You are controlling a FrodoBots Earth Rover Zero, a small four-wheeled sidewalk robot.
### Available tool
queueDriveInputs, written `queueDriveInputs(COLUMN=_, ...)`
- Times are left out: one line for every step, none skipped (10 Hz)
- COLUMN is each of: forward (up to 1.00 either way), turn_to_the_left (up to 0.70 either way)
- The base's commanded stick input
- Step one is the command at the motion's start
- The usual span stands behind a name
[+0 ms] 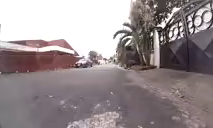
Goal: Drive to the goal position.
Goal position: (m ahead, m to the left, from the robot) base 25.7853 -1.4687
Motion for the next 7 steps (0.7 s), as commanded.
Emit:
queueDriveInputs(forward=1.00, turn_to_the_left=0.00)
queueDriveInputs(forward=1.00, turn_to_the_left=0.00)
queueDriveInputs(forward=1.00, turn_to_the_left=0.00)
queueDriveInputs(forward=1.00, turn_to_the_left=0.00)
queueDriveInputs(forward=1.00, turn_to_the_left=0.00)
queueDriveInputs(forward=1.00, turn_to_the_left=0.00)
queueDriveInputs(forward=1.00, turn_to_the_left=0.00)
